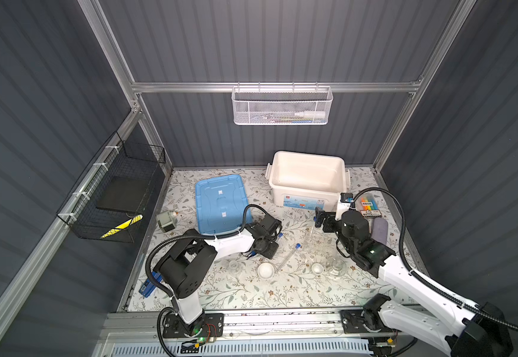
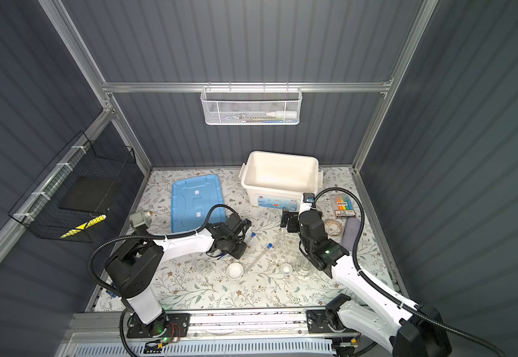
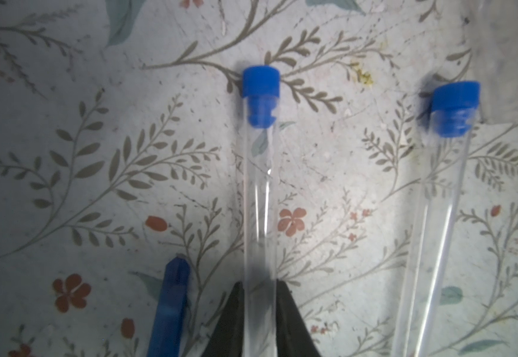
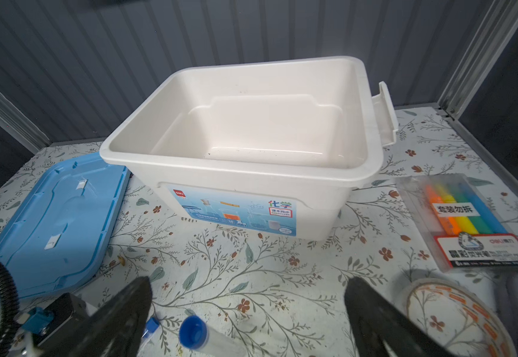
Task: Organize the chemistry lab equipment
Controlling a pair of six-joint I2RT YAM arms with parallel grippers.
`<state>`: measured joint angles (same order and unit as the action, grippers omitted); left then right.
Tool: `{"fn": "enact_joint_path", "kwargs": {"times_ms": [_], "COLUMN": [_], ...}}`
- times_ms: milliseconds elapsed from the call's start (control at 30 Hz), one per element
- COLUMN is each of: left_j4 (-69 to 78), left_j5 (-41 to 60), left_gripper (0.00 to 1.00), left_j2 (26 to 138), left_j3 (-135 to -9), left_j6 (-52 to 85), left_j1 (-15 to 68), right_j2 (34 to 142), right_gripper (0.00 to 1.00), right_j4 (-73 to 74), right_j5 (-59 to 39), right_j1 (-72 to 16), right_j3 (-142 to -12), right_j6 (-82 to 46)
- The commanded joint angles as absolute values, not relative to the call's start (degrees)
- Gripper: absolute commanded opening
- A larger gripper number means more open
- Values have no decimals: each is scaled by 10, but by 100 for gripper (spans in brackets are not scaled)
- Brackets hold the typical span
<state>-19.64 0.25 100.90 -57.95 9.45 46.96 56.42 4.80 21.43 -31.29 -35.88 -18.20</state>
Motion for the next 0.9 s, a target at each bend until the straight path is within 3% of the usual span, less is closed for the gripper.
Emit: {"fn": "enact_joint_path", "kwargs": {"times_ms": [0, 333, 867], "left_j4": [-207, -185, -143], "left_j5": [17, 14, 0], "left_gripper": [16, 13, 13], "left_j2": [1033, 1031, 980], "left_j3": [-584, -595, -618], "left_j6": [89, 92, 88], "left_j1": [475, 474, 474], "right_j2": [555, 521, 557], "right_gripper": [99, 99, 97], "right_j4": [32, 23, -18], "right_j5": [189, 84, -3], "right_j1": [-301, -227, -221], "right_j3": [-354, -335, -409], "right_j6": [-200, -253, -249]}}
